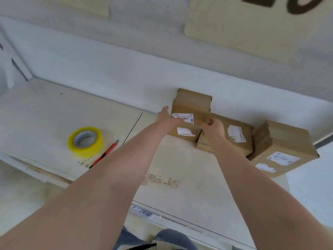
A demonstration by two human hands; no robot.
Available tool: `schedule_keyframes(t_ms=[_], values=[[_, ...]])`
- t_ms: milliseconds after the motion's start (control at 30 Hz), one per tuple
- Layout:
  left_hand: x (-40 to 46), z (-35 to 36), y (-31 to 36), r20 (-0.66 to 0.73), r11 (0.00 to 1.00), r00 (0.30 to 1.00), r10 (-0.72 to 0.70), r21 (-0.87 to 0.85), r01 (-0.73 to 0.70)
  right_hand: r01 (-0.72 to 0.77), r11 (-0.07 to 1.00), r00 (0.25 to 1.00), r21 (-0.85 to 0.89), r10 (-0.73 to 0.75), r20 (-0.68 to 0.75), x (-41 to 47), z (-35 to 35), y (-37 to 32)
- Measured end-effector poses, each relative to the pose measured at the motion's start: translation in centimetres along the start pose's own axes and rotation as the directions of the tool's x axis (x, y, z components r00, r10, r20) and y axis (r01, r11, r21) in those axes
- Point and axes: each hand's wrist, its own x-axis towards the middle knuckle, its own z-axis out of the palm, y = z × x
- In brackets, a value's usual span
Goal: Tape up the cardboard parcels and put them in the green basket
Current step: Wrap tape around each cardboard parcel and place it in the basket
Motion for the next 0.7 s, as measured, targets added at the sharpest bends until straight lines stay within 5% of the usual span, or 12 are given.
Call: schedule_keyframes(t_ms=[167, 400, 600, 700], values=[[0.3, -0.7, -0.4, 0.053, 0.993, 0.993, 0.105, 0.045, -0.107, 0.062, 0.998, 0.996, -0.031, -0.064, -0.055, -0.8, 1.4, -1.1], [-1.6, -8.5, -2.4, -0.101, 0.908, 0.925, 0.367, -0.177, -0.379, 0.138, 0.941, 0.983, 0.308, -0.092, -0.161, -6.2, 7.2, -7.2], [-1.2, -22.2, -4.0, -0.292, 0.926, 0.897, 0.333, -0.076, -0.369, 0.192, 0.854, 0.981, 0.483, -0.153, -0.119, -12.1, 17.7, -13.7], [-0.8, -29.7, -5.9, -0.275, 0.929, 0.928, 0.253, -0.198, -0.312, 0.188, 0.852, 0.982, 0.489, -0.170, -0.081, -14.1, 20.9, -15.4]])
